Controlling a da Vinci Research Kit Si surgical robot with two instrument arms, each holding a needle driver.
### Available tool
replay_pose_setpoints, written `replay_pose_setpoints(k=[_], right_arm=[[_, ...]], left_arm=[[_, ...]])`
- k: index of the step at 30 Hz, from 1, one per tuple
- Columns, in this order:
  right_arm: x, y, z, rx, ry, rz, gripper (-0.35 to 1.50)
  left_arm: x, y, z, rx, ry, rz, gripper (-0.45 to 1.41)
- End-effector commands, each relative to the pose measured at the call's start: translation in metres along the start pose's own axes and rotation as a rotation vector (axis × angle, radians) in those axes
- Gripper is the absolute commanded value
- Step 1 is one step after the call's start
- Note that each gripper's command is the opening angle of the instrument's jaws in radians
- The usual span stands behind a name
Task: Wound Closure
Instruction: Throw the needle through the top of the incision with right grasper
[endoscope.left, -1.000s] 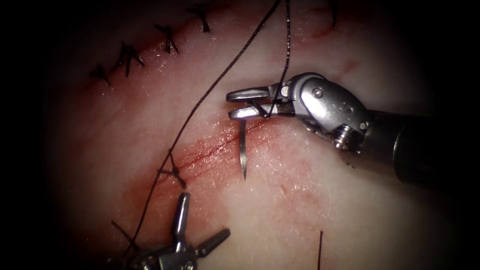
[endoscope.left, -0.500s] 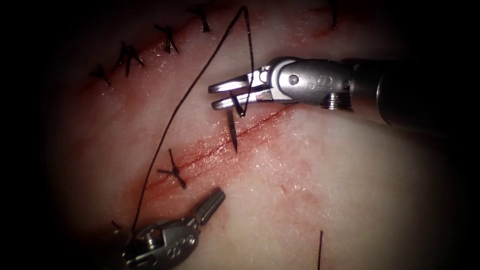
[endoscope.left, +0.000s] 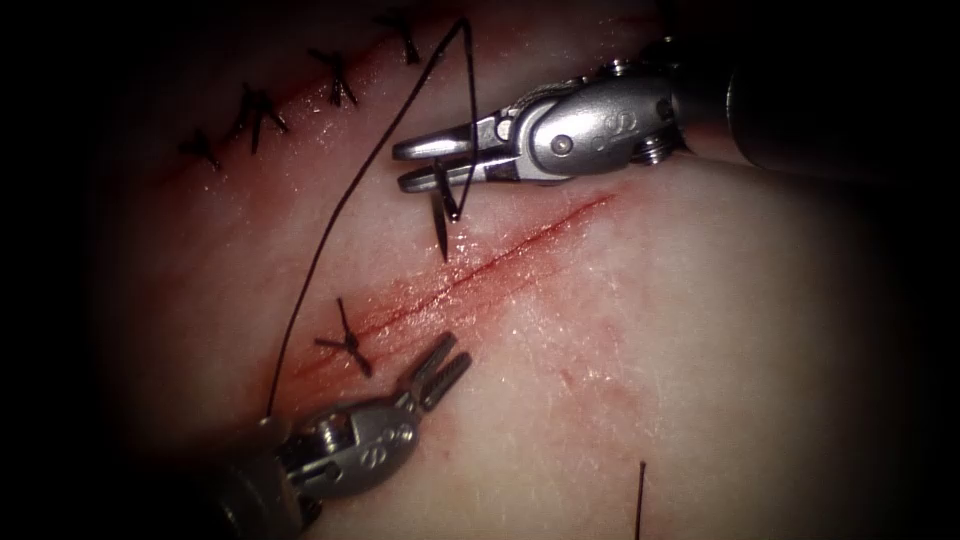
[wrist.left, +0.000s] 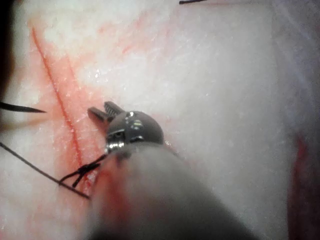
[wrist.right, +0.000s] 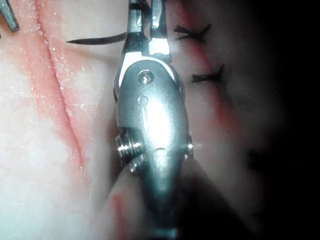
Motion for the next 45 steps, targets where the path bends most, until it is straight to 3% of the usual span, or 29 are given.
replay_pose_setpoints(k=[1,11,21,37,45], right_arm=[[-0.0005,0.0005,0.0014,0.001,0.007,-0.011,-0.35],[-0.0008,-0.0001,0.0027,0.07,0.047,-0.132,-0.35],[-0.0007,-0.0005,0.0028,0.068,0.075,-0.182,-0.35],[-0.0015,-0.0019,0.0027,0.105,0.081,-0.196,-0.35],[-0.0015,-0.002,0.0027,0.112,0.065,-0.293,-0.35]], left_arm=[[-0.0001,0.0003,0.0008,-0.001,-0.001,0.002,-0.08],[-0.0008,0.0006,0.001,-0.002,-0.026,-0.013,-0.06],[-0.001,0.0013,0.0005,-0.009,-0.035,-0.021,-0.03],[-0.0006,0.0012,-0.0002,-0.009,-0.039,-0.028,-0.03],[-0.0004,0.0013,-0.0005,-0.007,-0.041,-0.033,-0.03]])
